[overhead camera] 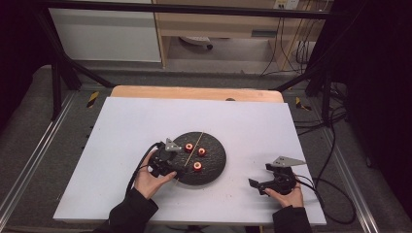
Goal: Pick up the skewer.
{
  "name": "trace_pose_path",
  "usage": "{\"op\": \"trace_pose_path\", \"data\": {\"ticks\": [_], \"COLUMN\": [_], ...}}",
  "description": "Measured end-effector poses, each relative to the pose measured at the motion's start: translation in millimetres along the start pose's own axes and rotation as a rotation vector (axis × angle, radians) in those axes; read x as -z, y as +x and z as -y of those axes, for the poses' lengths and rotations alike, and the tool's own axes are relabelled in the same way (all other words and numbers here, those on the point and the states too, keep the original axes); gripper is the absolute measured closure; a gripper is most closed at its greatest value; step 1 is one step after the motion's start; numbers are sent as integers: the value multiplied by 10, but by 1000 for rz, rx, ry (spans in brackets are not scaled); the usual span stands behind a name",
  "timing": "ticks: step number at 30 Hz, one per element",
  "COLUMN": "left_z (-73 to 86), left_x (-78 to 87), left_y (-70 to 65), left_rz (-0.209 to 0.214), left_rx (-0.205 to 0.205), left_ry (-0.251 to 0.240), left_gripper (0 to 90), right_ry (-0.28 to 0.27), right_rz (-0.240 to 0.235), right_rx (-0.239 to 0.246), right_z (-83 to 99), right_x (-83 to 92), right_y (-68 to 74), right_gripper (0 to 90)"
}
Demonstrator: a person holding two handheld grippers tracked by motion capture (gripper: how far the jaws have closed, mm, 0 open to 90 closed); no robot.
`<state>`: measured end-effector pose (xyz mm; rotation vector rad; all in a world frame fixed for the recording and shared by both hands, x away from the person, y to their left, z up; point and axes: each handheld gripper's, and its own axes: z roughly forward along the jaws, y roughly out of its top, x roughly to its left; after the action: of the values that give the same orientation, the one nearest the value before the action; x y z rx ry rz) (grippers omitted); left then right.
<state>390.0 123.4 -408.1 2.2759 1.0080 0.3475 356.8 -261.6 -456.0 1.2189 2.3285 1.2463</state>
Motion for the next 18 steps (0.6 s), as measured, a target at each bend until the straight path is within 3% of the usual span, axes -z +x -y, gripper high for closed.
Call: {"op": "trace_pose_path", "data": {"ticks": [6, 7, 12, 18], "left_z": [-26, -30, -45, -82], "left_x": [-82, -93, -128, -138], "left_y": [-24, -29, -52, -101], "left_rz": [3, 5, 0, -1], "left_rx": [17, 20, 32, 33], "left_ry": [47, 54, 84, 109], "left_gripper": [384, 439, 554, 629], "right_ry": [0, -1, -1, -1], "right_rz": [0, -1, -1, -3], "right_rx": [1, 1, 1, 0], "right_z": [0, 0, 0, -1], "right_x": [0, 0, 0, 1], "right_y": [-1, -1, -2, -2], "right_gripper": [13, 13, 13, 13]}}
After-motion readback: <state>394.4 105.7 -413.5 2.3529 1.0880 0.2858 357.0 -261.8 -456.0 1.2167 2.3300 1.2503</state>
